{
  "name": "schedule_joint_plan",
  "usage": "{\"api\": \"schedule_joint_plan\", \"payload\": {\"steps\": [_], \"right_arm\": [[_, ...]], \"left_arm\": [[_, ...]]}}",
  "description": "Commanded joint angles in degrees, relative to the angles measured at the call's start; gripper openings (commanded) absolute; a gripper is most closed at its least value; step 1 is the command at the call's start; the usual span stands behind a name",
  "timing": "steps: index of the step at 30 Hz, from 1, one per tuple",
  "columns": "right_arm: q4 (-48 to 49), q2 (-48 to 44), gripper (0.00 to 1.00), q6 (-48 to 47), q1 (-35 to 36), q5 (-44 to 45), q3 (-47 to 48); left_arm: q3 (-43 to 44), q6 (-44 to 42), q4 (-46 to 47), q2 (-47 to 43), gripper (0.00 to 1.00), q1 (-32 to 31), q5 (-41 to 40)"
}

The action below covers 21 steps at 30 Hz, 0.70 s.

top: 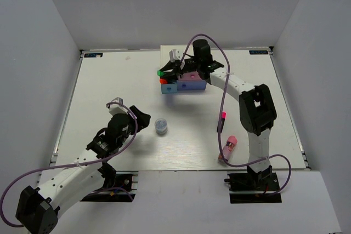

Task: Sort the stationery into containers
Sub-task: Place the stationery into the container

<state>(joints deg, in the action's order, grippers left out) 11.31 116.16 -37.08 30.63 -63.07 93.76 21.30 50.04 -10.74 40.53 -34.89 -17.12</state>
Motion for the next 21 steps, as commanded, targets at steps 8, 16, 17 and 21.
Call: {"api": "schedule_joint_plan", "payload": {"steps": [8, 16, 17, 21], "right_arm": [[-9.72, 1.09, 0.49, -11.08, -2.33, -1.36, 6.7], [-14.3, -5.06, 0.66, -15.92, -3.65, -3.2, 1.0], [-13.52, -5.67, 0.66, -15.48, -3.82, -3.46, 0.56], [-12.01, -6.73, 0.39, -7.33, -3.83, -4.69, 0.19]], "left_arm": [[0.67, -0.38, 0.9, 0.95, 0.86, -0.17, -0.63], [0.15, -0.38, 1.43, 0.95, 0.86, -0.17, -0.63], [0.15, -0.38, 1.43, 0.95, 0.86, -0.17, -0.63], [0.15, -0.38, 1.95, 2.09, 0.86, -0.17, -0.63]]}}
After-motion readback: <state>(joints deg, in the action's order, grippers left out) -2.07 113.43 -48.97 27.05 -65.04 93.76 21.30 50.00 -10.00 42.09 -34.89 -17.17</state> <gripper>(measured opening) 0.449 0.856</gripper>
